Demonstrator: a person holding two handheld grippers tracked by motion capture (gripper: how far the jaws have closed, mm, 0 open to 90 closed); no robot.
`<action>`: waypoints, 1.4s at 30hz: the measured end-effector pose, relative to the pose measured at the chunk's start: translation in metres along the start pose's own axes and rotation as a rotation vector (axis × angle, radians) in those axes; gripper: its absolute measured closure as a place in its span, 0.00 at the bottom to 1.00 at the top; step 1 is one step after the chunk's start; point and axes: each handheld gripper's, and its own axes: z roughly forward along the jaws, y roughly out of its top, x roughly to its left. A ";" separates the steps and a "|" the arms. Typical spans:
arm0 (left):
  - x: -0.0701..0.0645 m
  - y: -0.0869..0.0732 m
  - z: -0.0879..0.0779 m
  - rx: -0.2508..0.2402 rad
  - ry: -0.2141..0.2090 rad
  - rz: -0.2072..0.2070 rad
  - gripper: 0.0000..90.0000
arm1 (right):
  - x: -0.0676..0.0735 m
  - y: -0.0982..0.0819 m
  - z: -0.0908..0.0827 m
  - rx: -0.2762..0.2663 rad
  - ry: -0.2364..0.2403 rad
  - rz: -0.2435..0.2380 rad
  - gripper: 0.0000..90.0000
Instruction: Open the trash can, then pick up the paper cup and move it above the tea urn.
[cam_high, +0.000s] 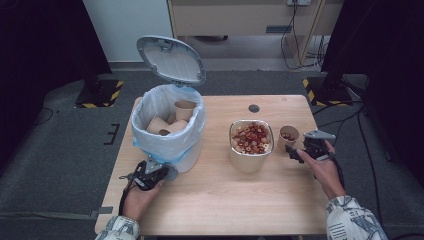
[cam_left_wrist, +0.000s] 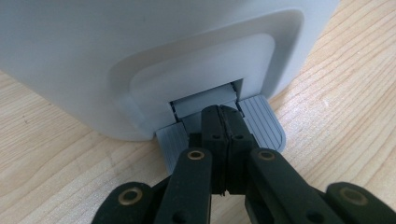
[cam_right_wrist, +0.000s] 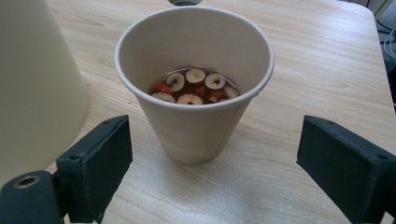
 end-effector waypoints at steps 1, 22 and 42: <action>0.000 0.000 0.000 0.000 0.000 0.001 0.99 | 0.000 0.000 0.001 -0.002 0.002 0.003 0.12; 0.001 0.000 0.000 0.000 -0.002 -0.001 0.99 | 0.007 0.014 0.024 -0.051 0.007 0.034 0.13; 0.000 0.000 0.000 0.000 0.000 -0.001 0.98 | 0.007 0.010 0.037 -0.054 0.010 0.060 0.14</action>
